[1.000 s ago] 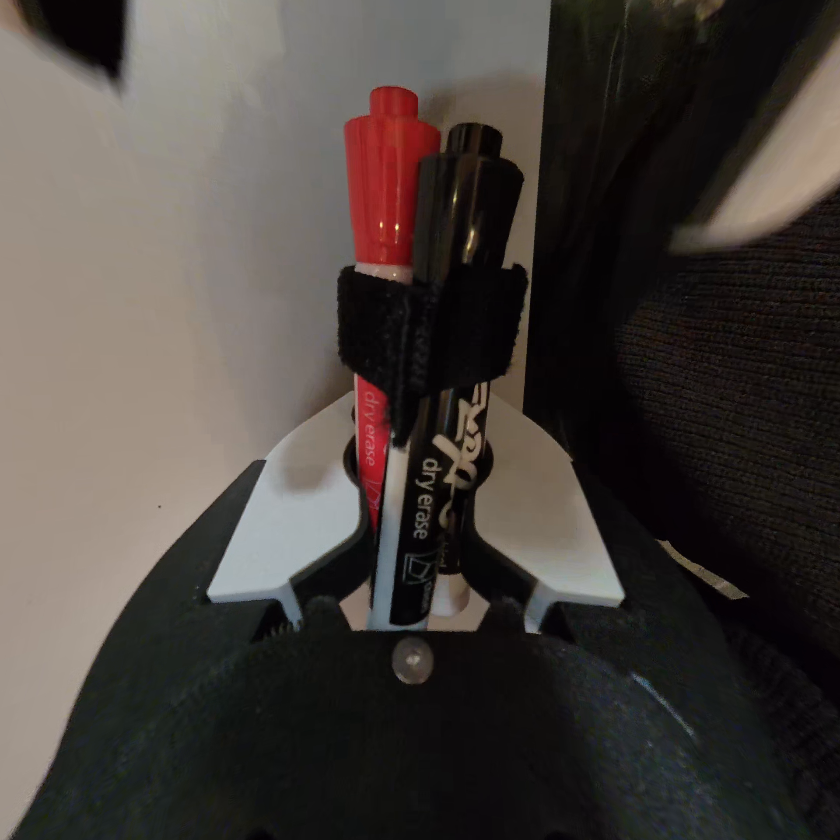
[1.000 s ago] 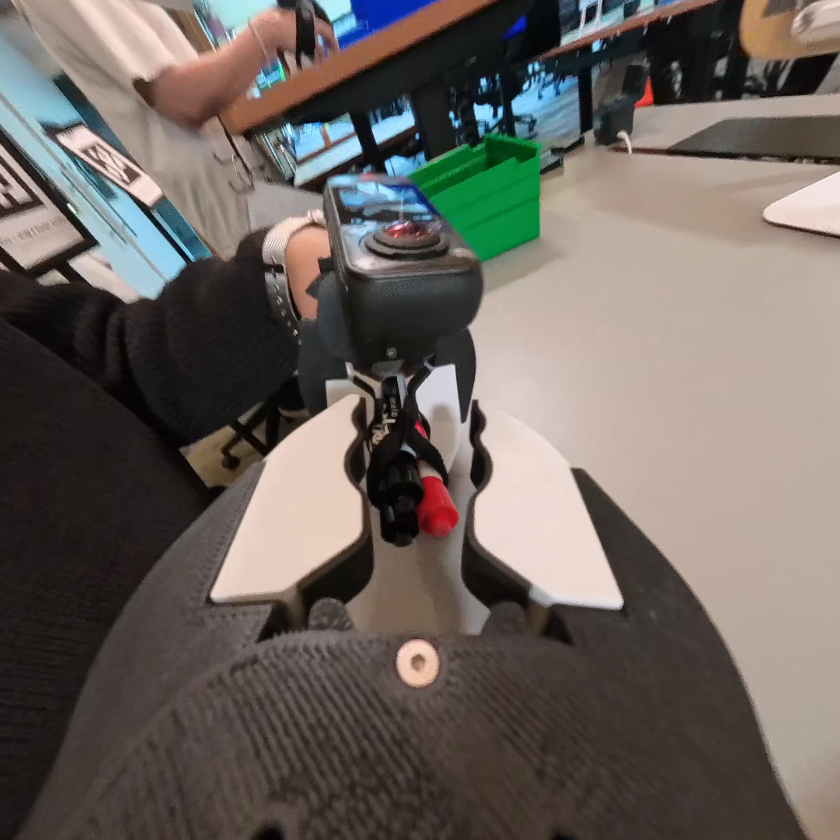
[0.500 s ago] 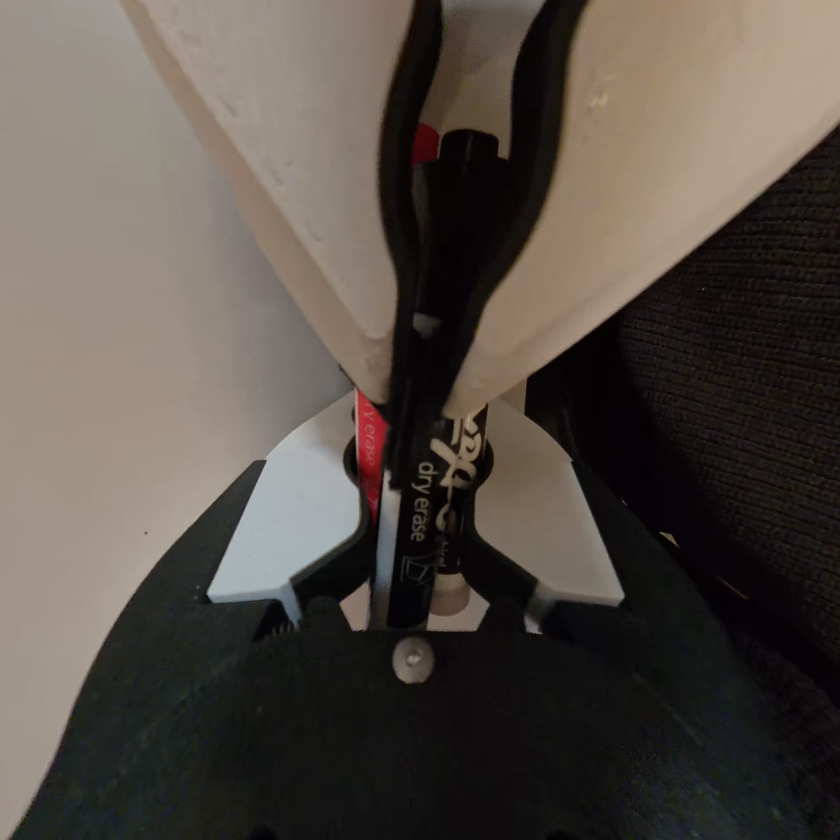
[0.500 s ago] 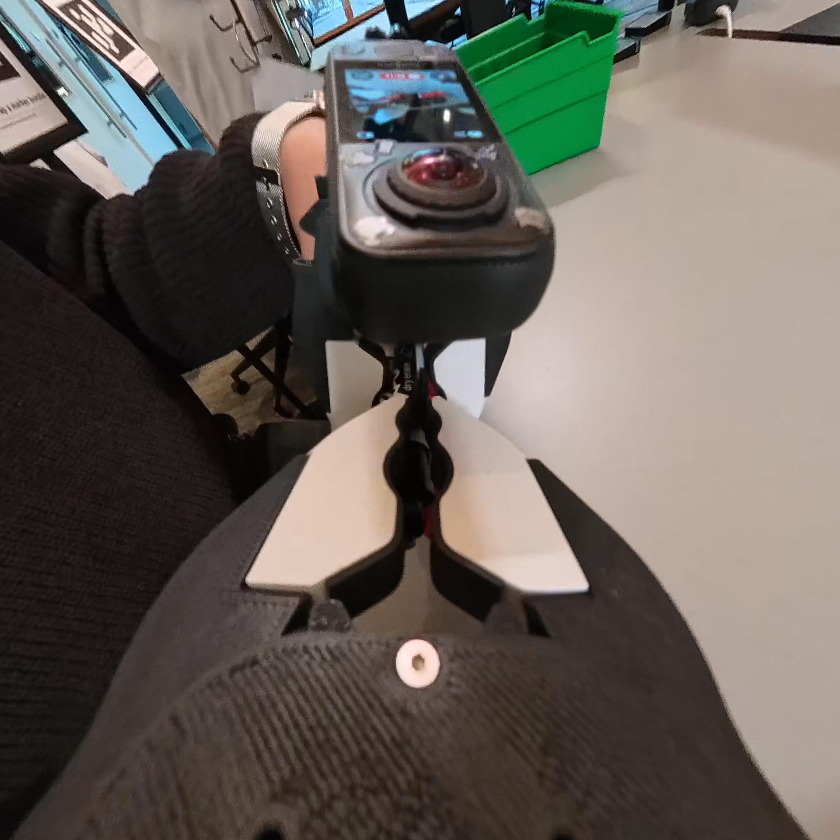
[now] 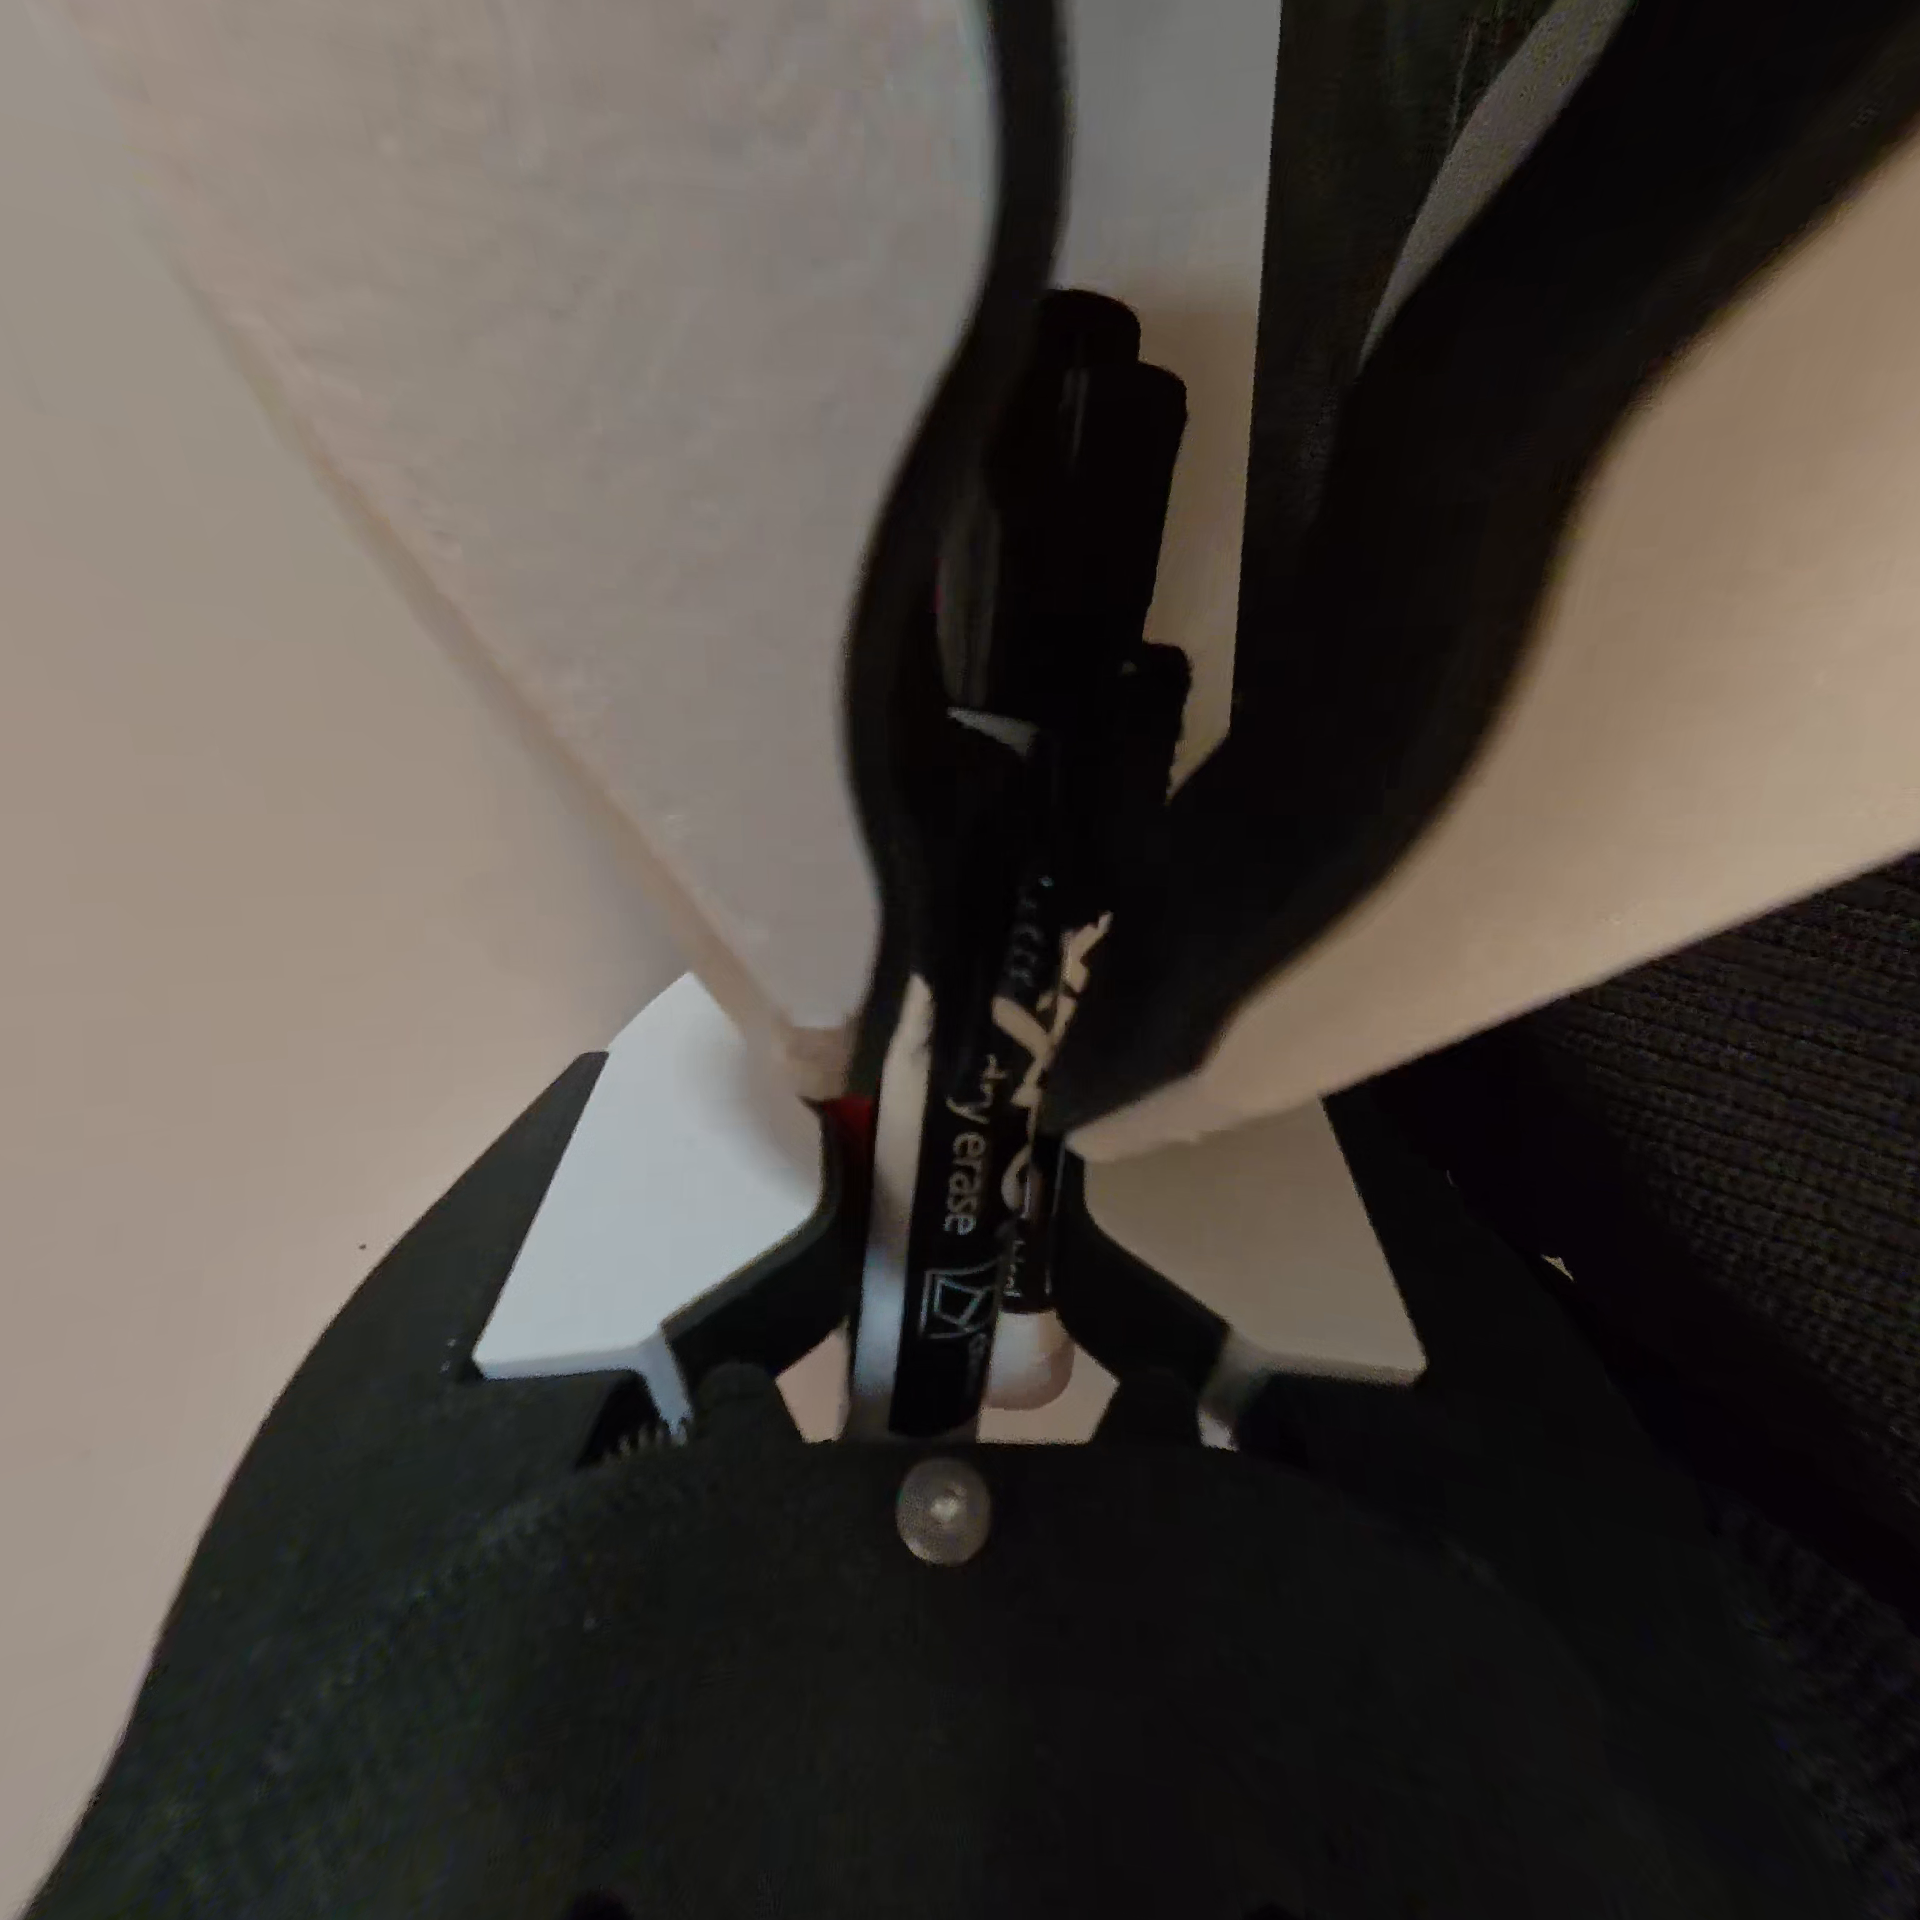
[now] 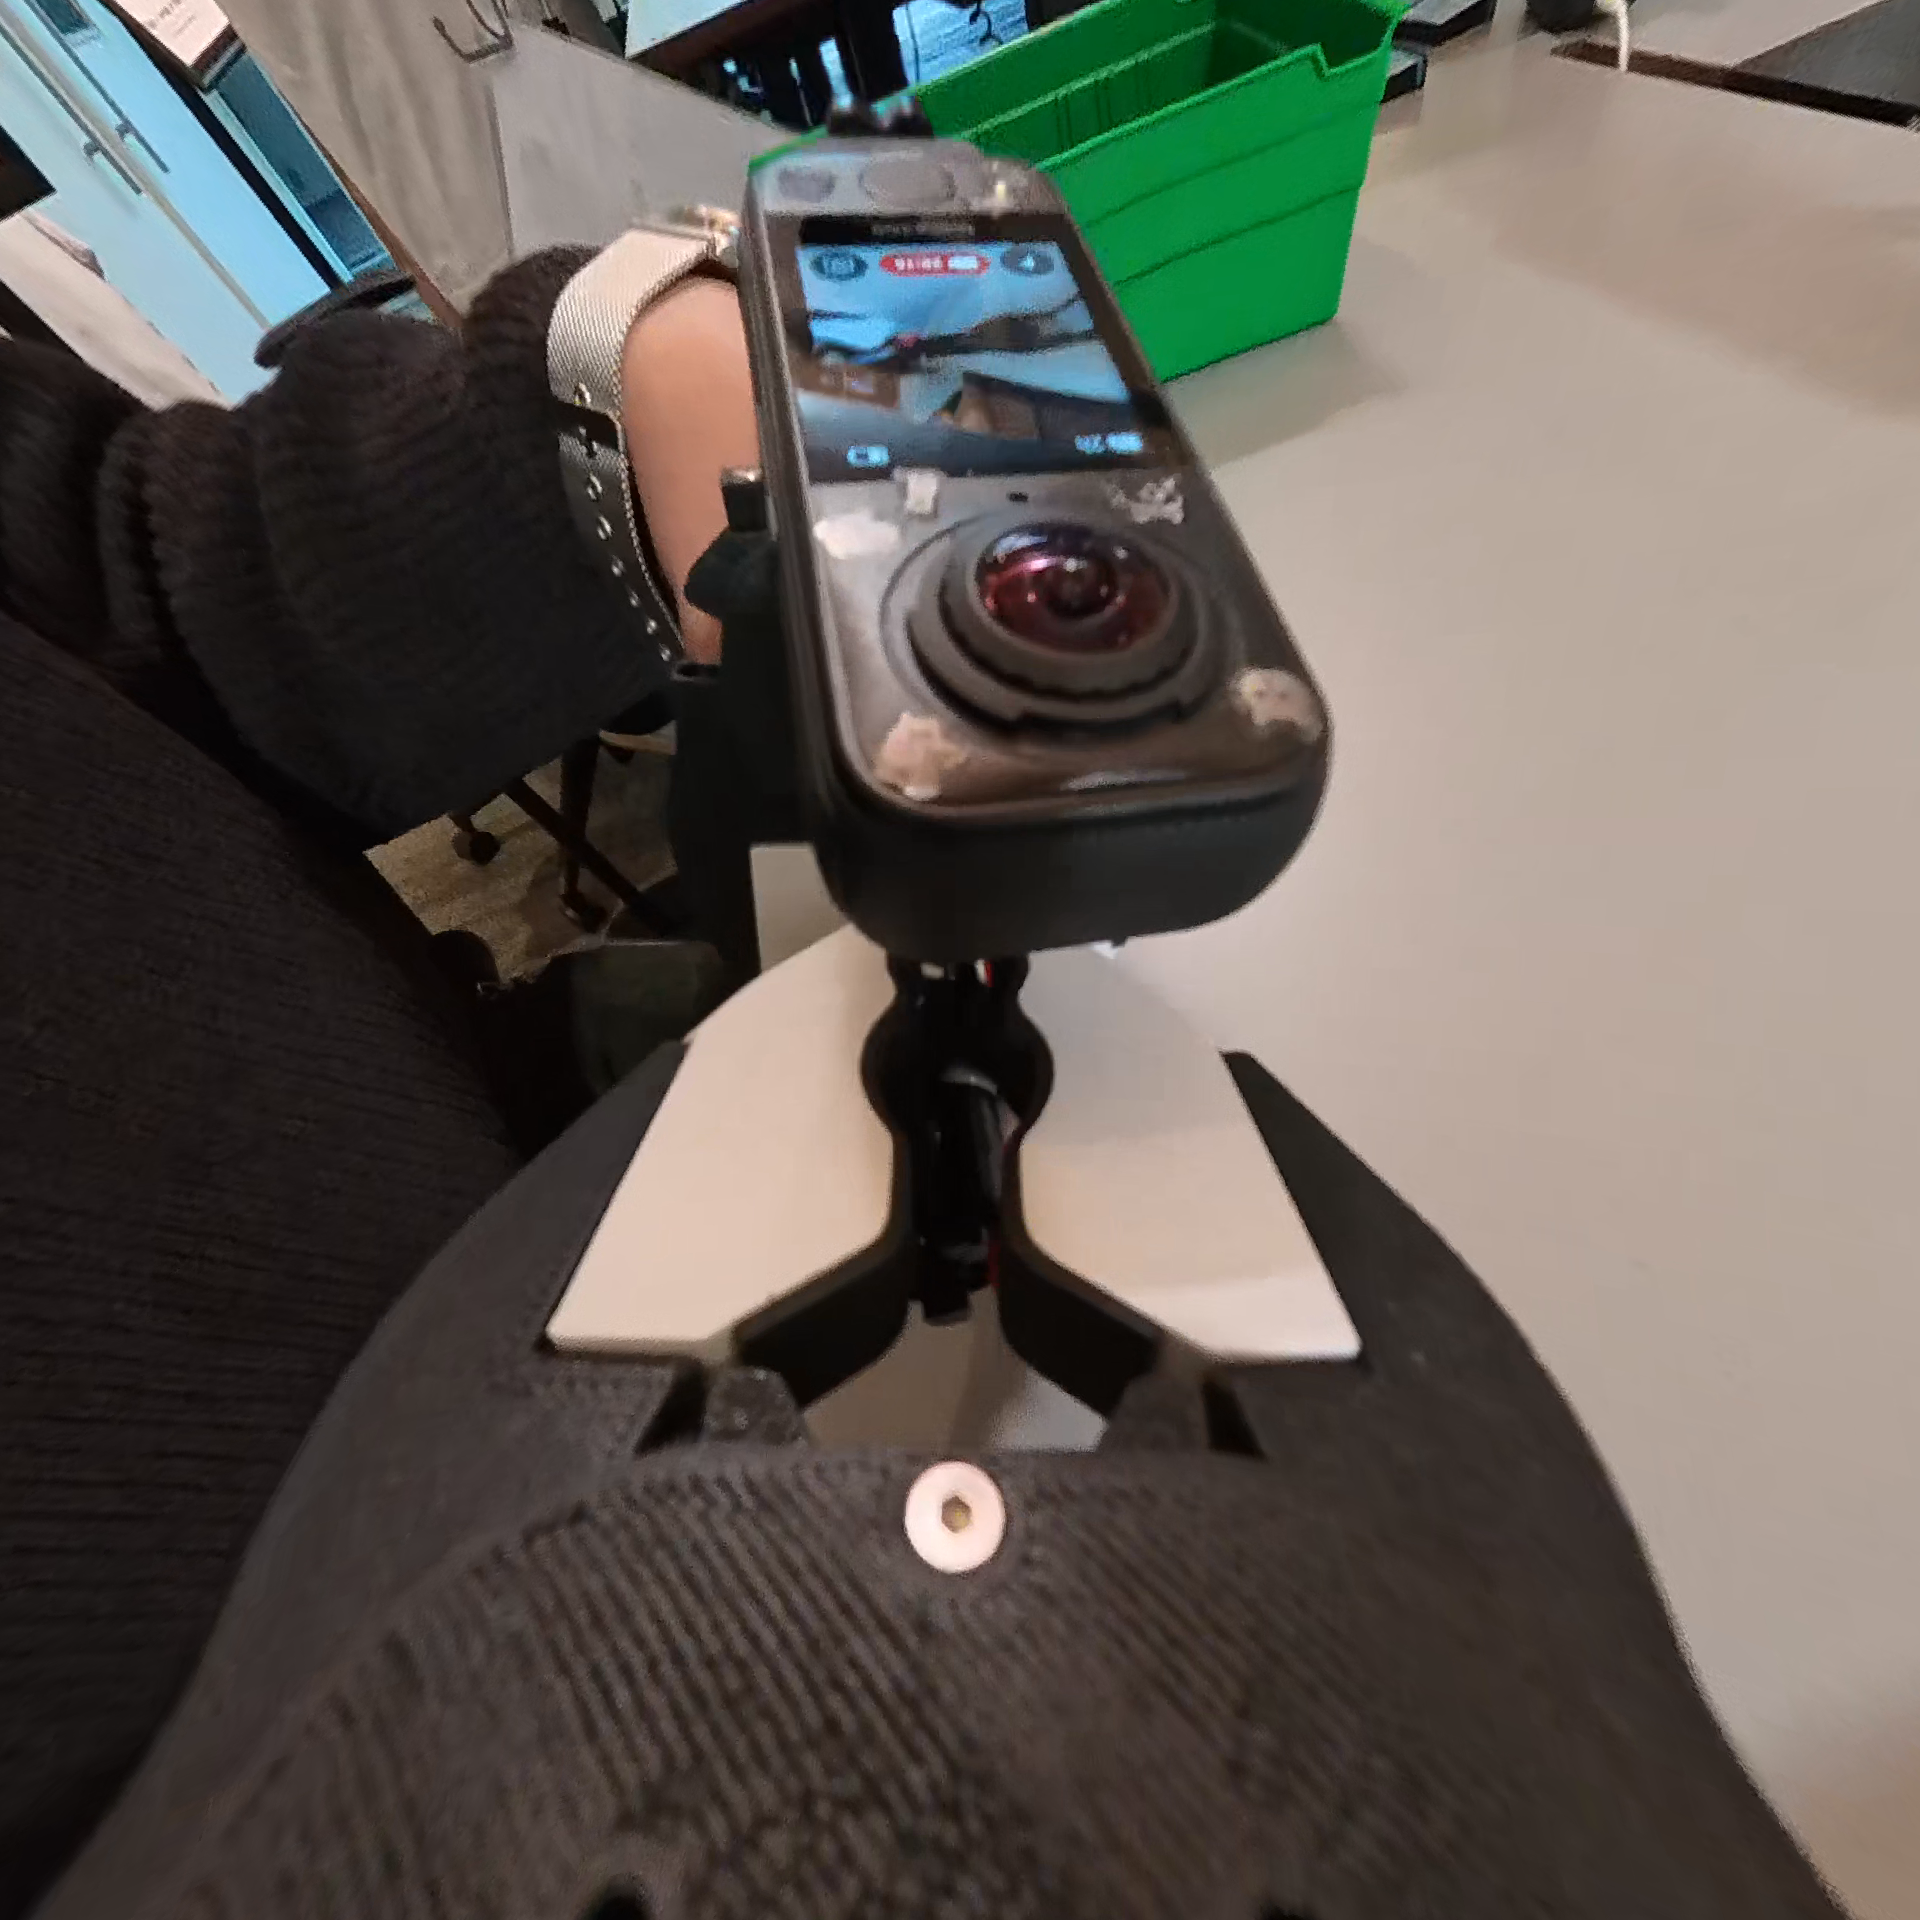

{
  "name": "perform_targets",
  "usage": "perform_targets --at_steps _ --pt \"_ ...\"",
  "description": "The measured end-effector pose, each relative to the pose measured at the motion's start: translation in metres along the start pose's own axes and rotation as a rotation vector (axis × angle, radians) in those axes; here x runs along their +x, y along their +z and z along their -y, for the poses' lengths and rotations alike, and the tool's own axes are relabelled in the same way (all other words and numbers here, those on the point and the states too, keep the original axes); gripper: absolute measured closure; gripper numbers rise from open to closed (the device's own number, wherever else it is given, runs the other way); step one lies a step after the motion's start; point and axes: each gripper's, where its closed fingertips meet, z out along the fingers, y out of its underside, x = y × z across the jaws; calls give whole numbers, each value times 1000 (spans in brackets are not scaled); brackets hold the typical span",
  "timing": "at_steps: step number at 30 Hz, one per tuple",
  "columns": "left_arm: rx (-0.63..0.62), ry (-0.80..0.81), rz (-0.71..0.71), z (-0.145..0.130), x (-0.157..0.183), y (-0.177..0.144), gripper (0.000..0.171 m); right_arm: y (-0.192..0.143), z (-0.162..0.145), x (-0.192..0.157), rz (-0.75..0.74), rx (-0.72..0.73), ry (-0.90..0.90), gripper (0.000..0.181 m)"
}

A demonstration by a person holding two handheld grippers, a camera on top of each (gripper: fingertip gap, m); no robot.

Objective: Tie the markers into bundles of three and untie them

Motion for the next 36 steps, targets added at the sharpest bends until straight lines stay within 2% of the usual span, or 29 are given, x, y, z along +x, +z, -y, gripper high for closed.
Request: perform_targets --at_steps 2,6,9,11,15,17,18,26,30,33,36 --pt "1 -7 11 -2 -3 -2 127 -3 3 4 -21 28 7 167" --pt "49 -9 24 -7 -8 -14 128 -21 16 17 -64 131 52 131" --pt "176 -49 33 -7 -20 -32 128 -48 28 28 -102 293 132 129" --pt "219 -86 47 -14 -29 -42 128 -66 29 31 -115 382 194 130" --pt "301 -90 147 -21 -43 -53 127 -87 20 26 -122 479 266 131" --pt "382 -30 279 -18 -51 -60 128 -90 10 19 -122 469 274 131" --pt "402 -11 293 -19 -47 -61 128 -89 5 16 -122 458 281 131" --pt "349 -48 269 -28 -8 -39 126 -82 -10 -20 -11 395 349 133" --pt "341 -134 227 -20 6 -33 126 -82 -18 -22 -27 324 320 134" --pt "385 -209 222 -7 10 -37 126 -87 -17 -22 -32 323 303 134" --pt "372 -198 213 1 21 -37 126 -92 -15 -22 -38 328 272 133"
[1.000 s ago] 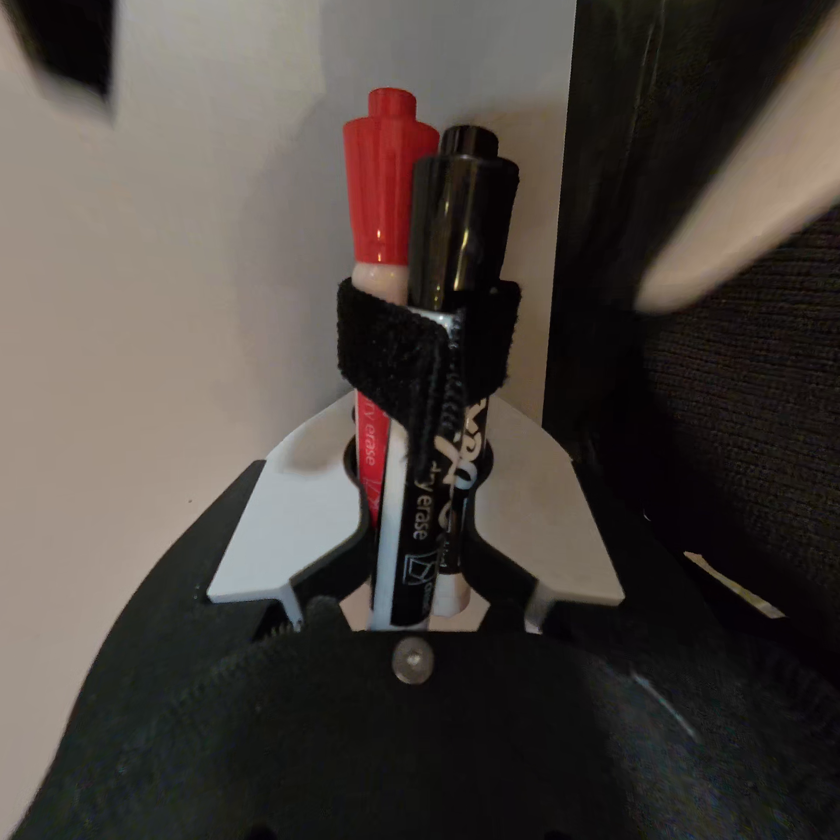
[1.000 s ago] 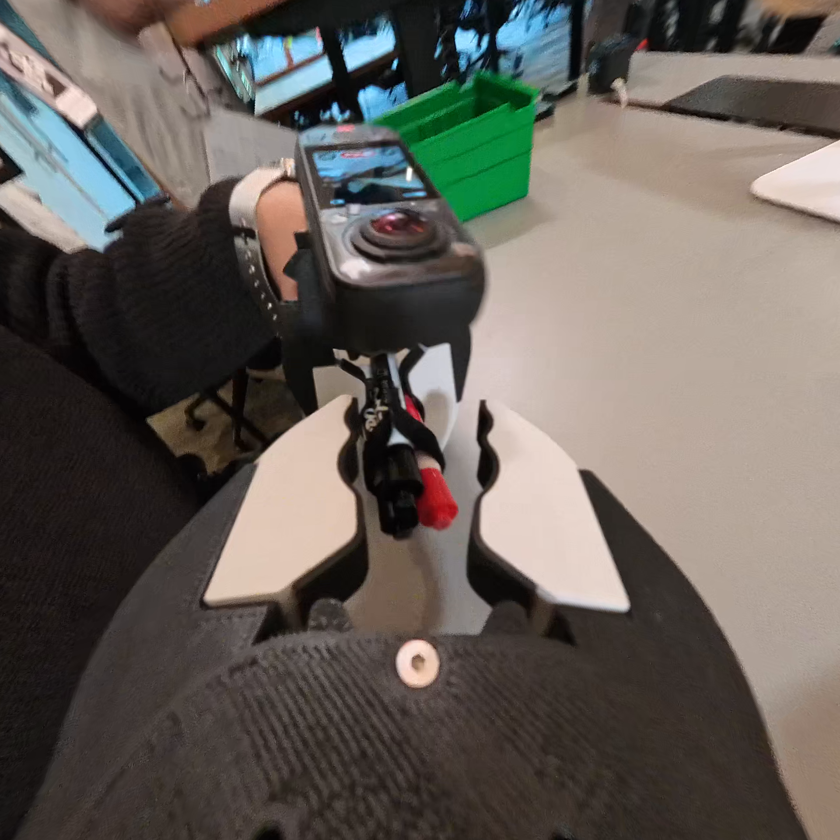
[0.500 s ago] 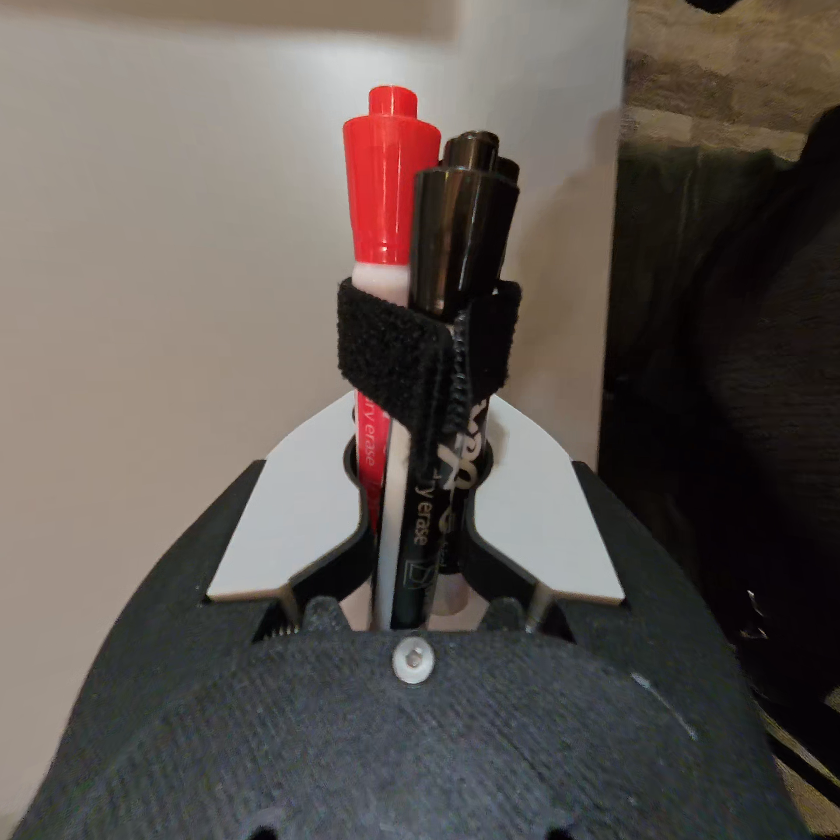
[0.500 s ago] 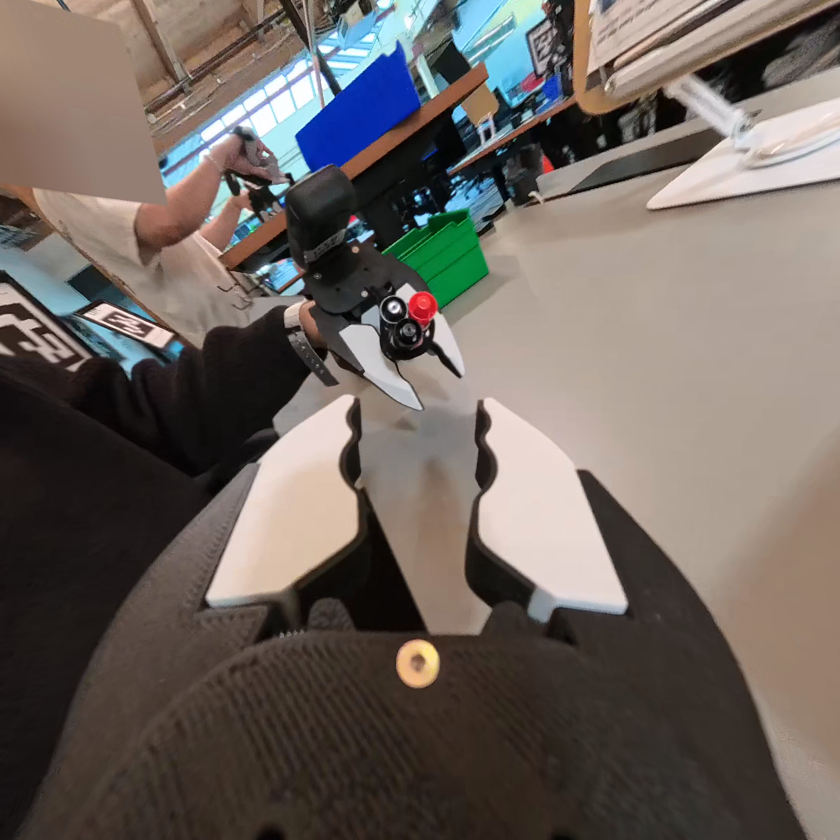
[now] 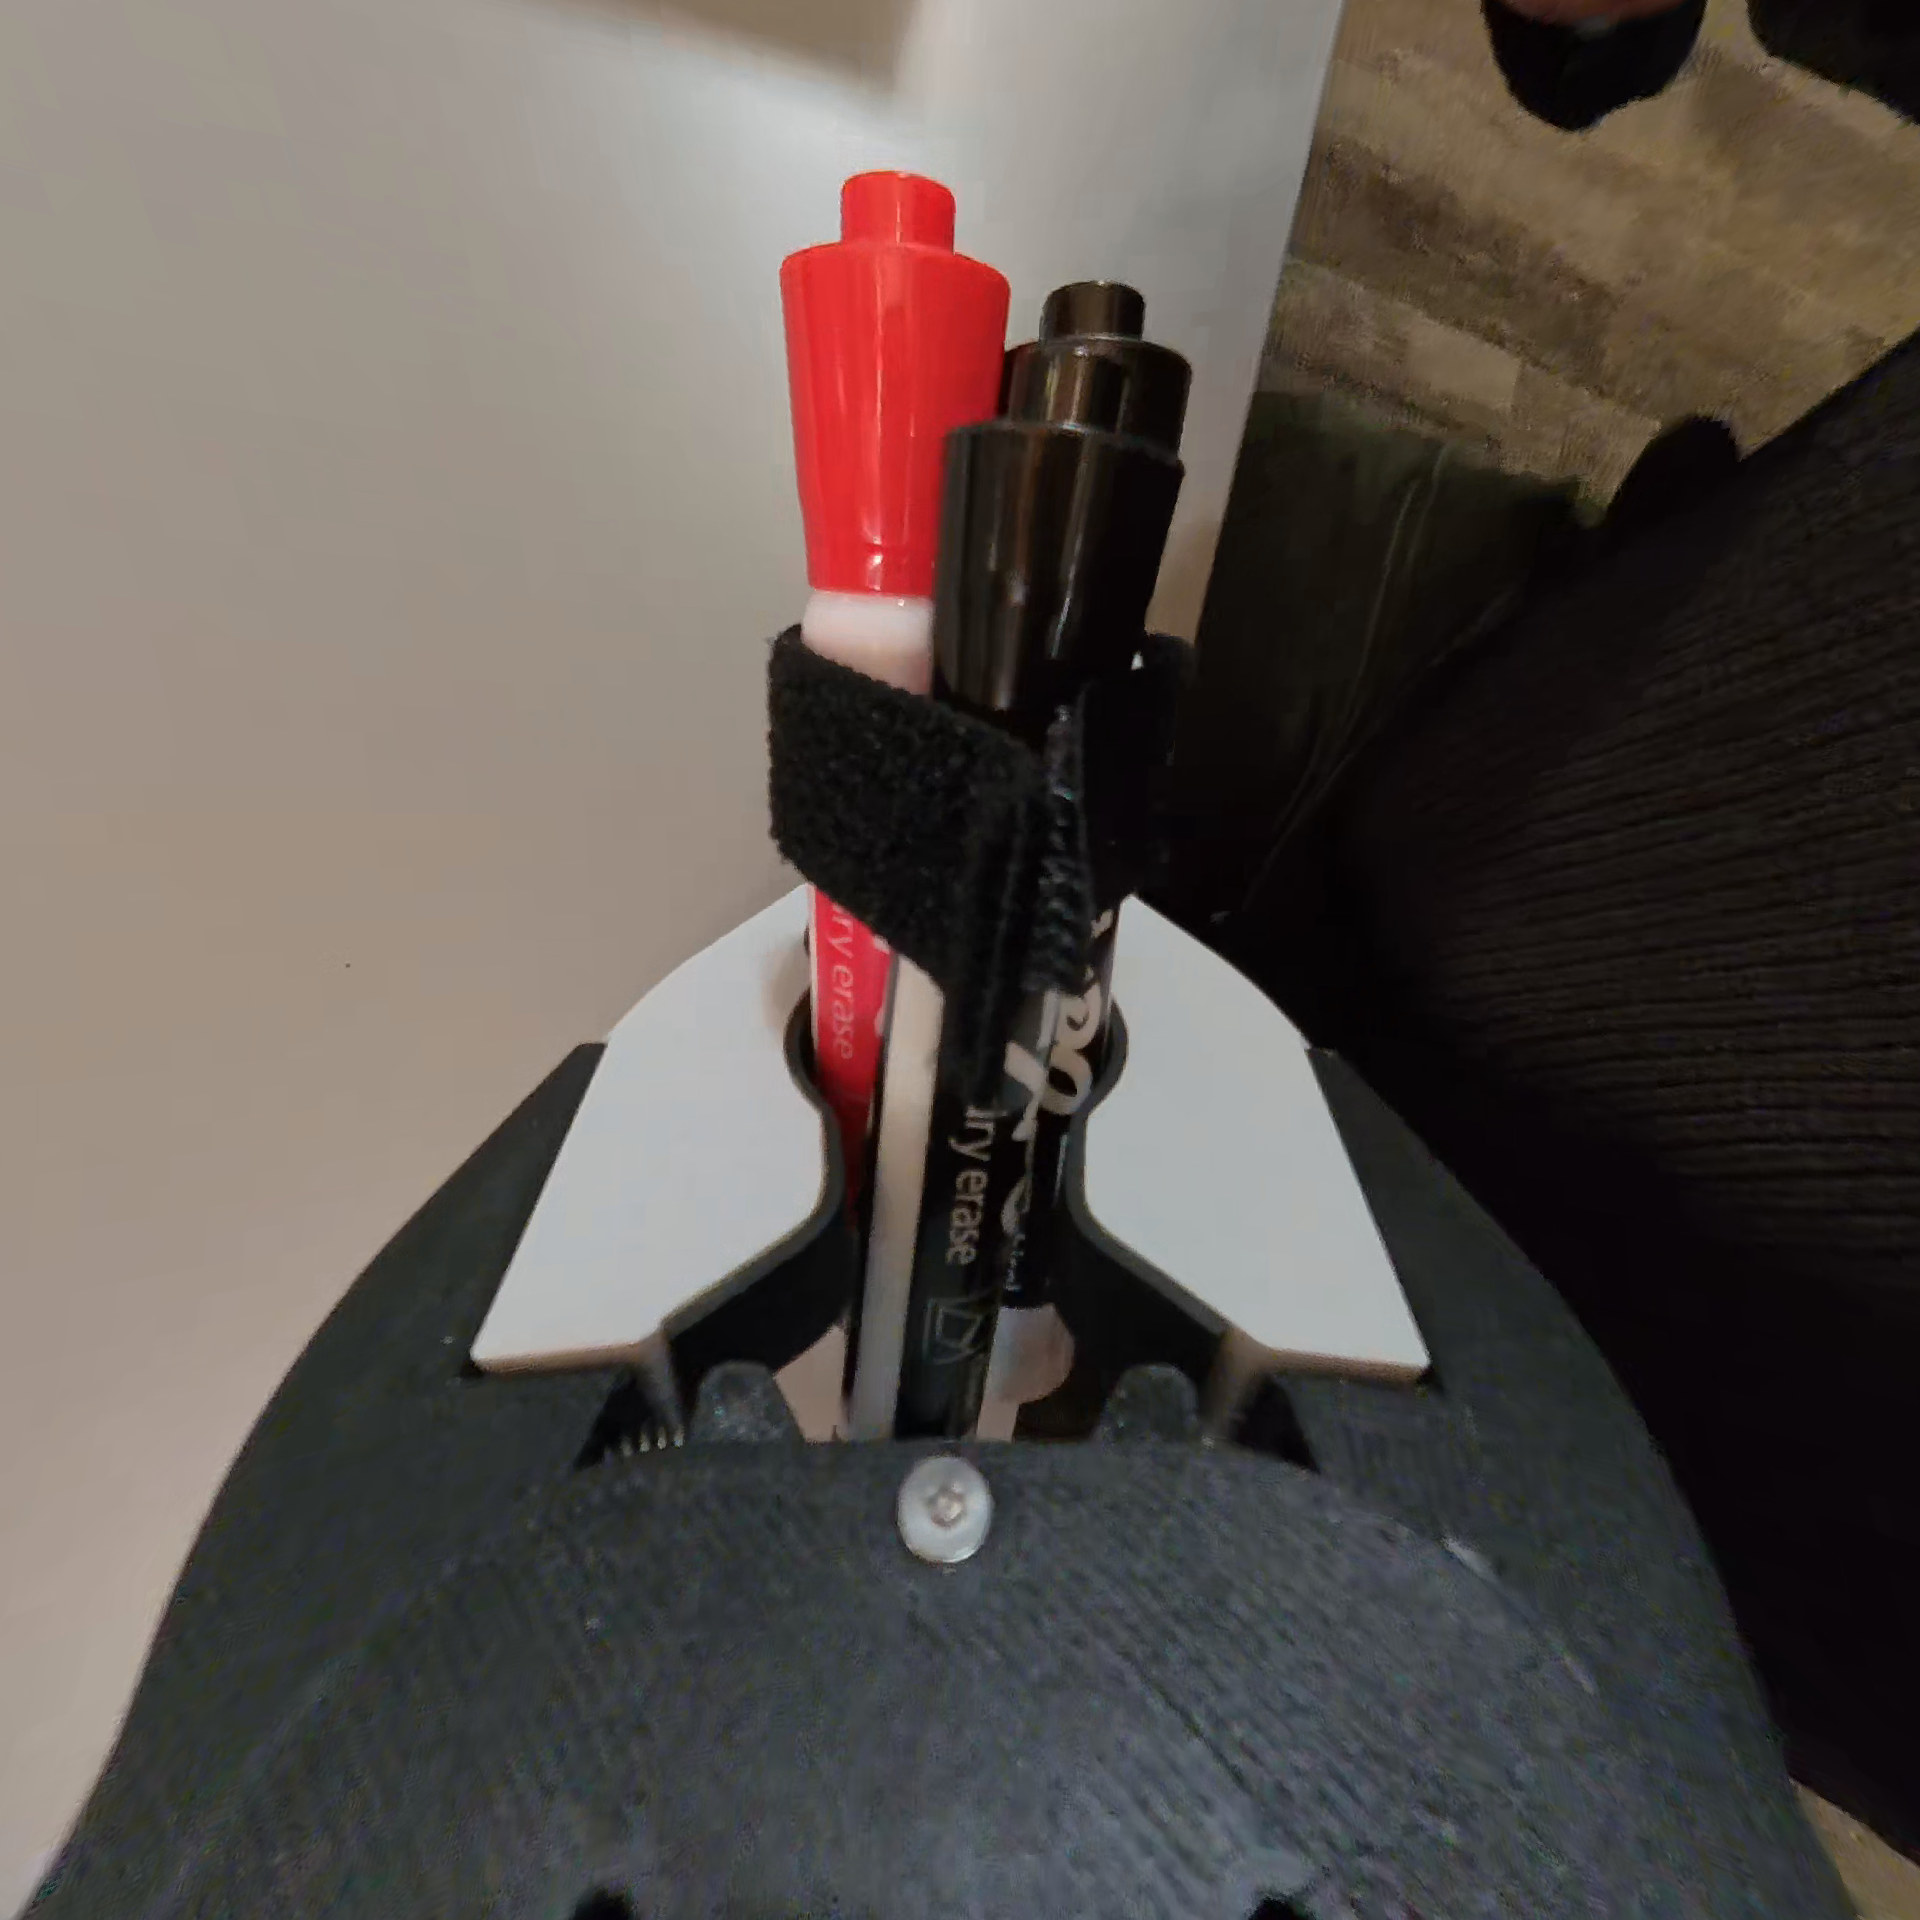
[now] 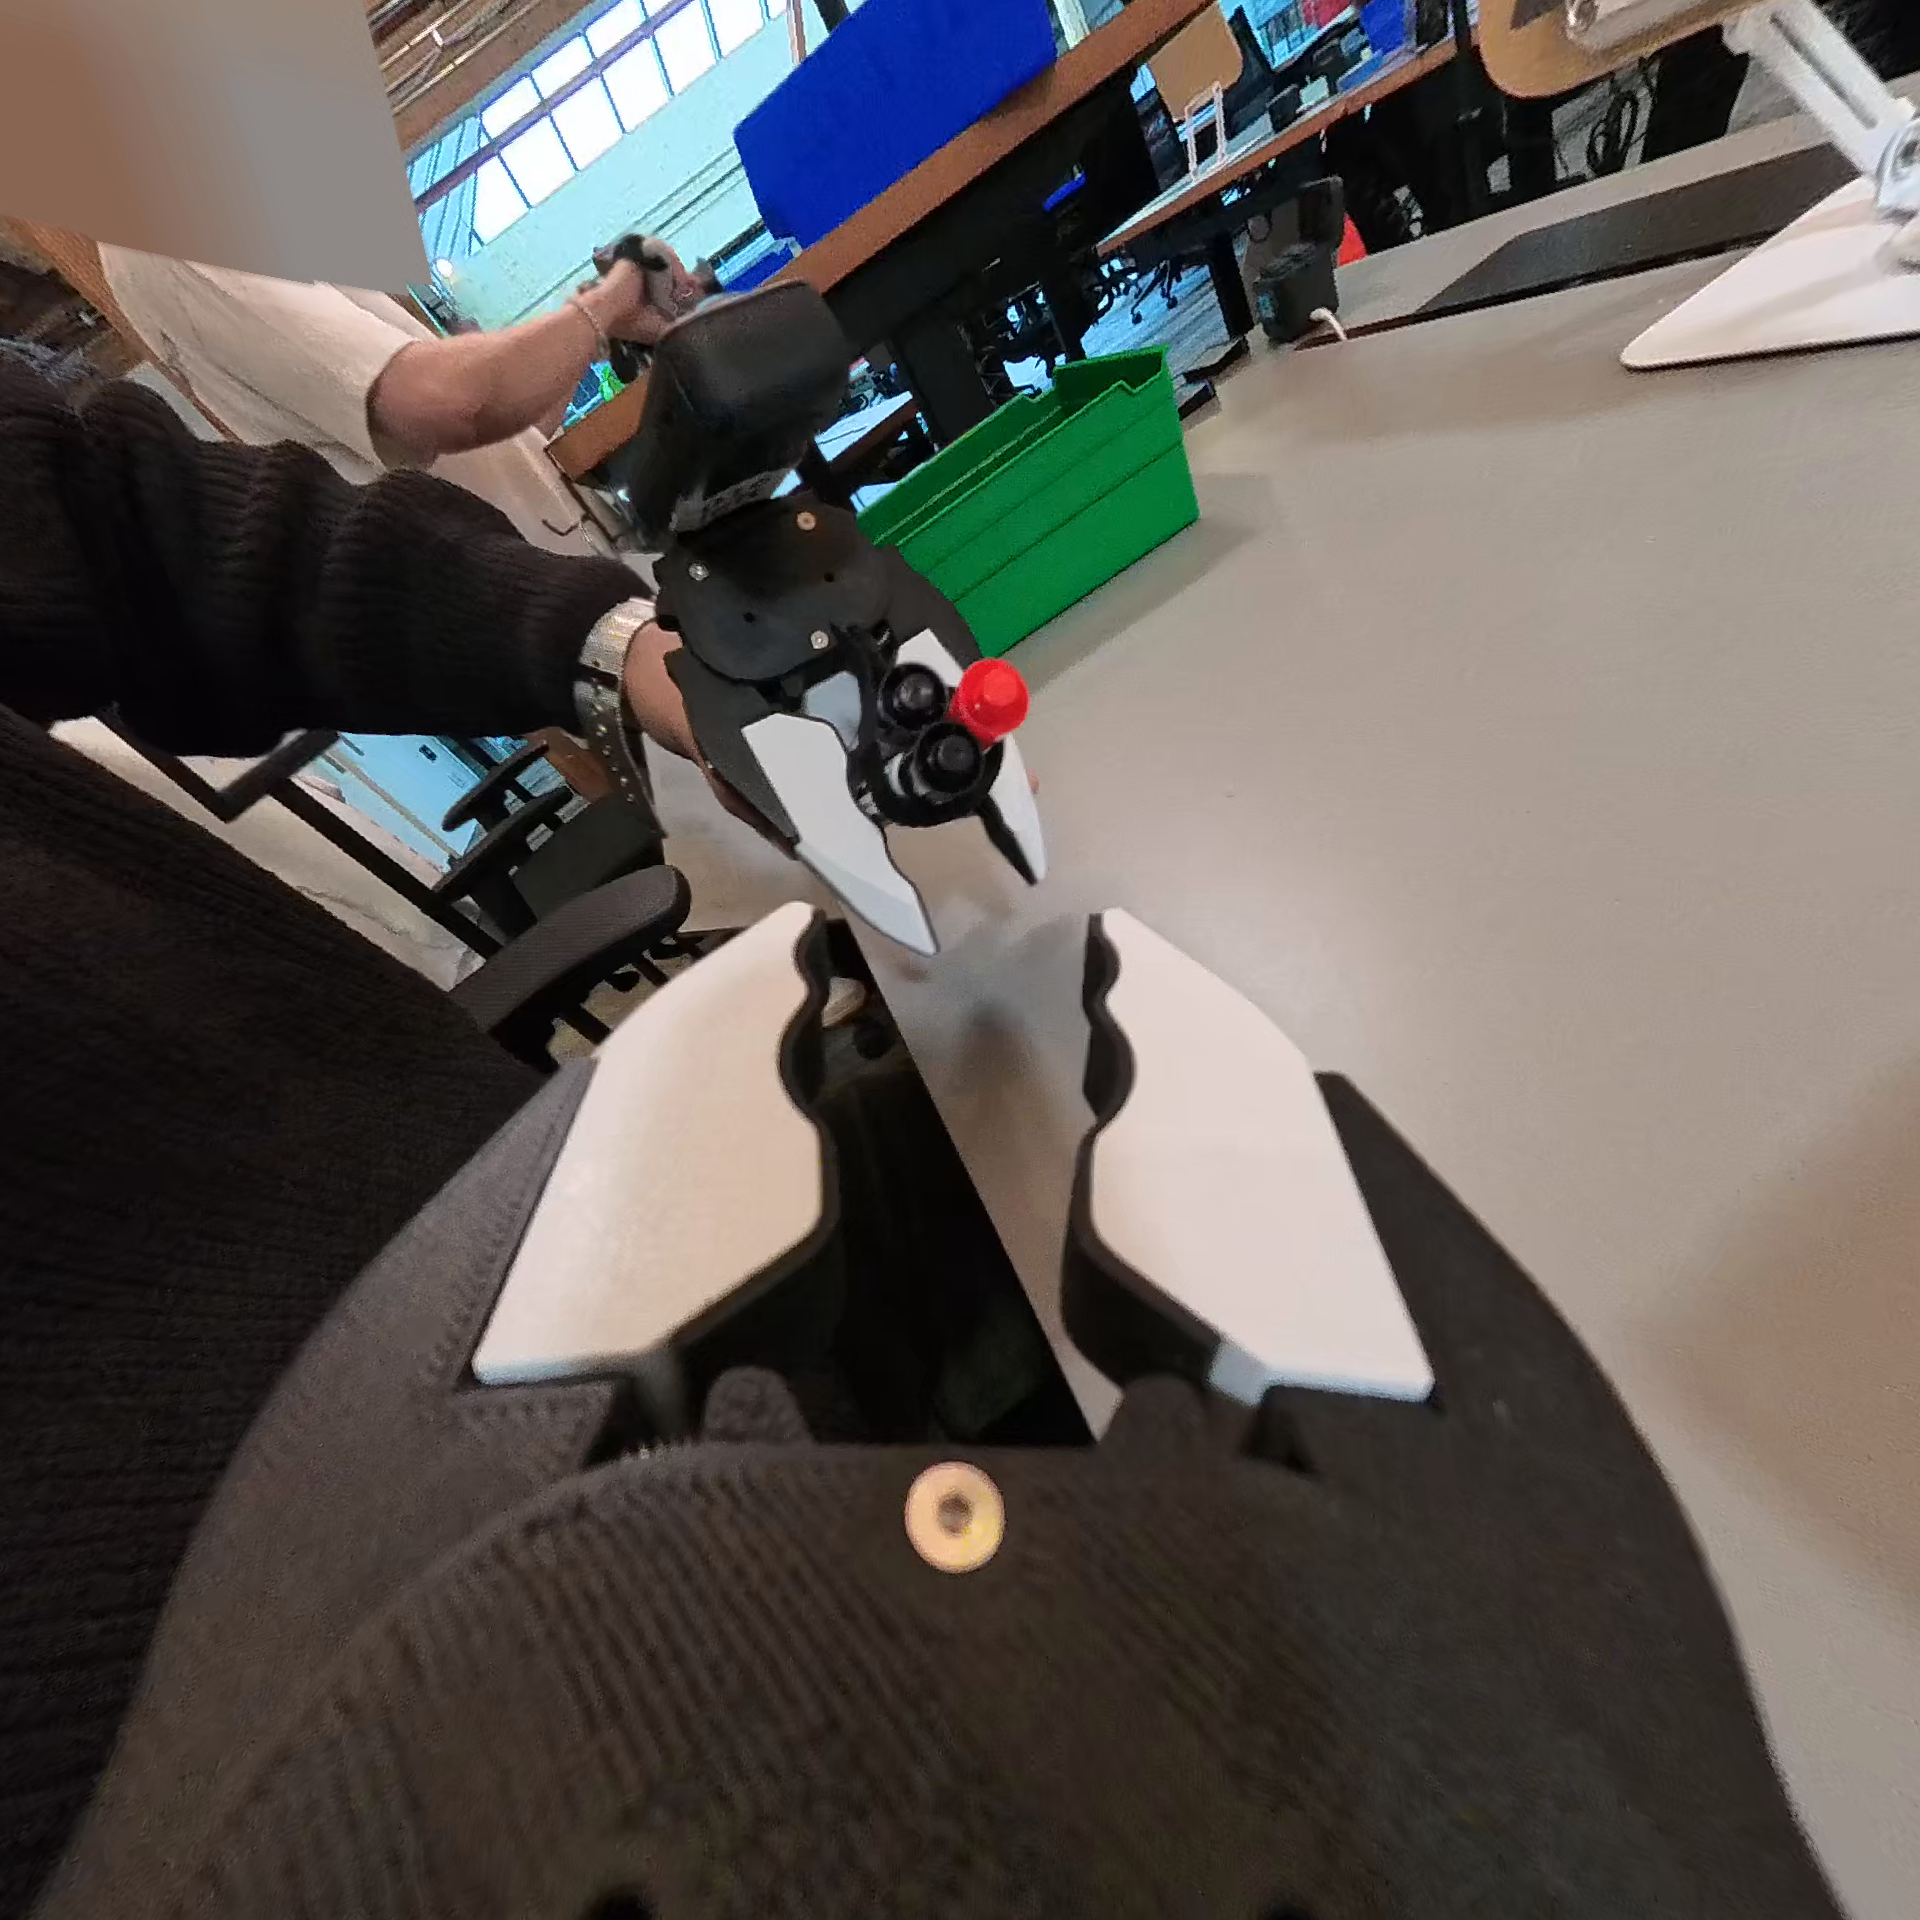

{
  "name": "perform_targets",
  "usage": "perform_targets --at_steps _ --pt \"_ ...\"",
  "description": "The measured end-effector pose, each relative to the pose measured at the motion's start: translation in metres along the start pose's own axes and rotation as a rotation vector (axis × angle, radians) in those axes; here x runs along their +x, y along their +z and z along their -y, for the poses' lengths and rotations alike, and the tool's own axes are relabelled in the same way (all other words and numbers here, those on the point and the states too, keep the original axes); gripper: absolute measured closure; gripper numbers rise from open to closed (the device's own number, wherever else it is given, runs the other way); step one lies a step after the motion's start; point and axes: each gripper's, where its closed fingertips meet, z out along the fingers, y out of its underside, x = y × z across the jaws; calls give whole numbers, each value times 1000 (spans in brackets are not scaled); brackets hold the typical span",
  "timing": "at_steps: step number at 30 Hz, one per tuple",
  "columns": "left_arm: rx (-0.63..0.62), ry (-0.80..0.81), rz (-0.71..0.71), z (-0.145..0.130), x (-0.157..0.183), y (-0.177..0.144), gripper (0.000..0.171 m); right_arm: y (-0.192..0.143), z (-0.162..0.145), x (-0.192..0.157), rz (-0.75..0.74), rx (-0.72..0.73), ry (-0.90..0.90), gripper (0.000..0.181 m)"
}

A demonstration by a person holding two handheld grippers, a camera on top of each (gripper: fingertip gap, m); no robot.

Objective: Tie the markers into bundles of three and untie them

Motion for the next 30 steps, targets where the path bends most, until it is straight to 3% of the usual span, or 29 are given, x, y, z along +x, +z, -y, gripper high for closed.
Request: perform_targets --at_steps 10,22,30 --pt "45 141 -9 26 39 -5 127 16 -9 -33 152 -15 -51 124" --pt "127 374 33 62 68 -12 127 20 -1 -64 230 83 -236 134" --pt "129 393 31 66 72 -10 127 20 -4 -76 260 75 -303 145"
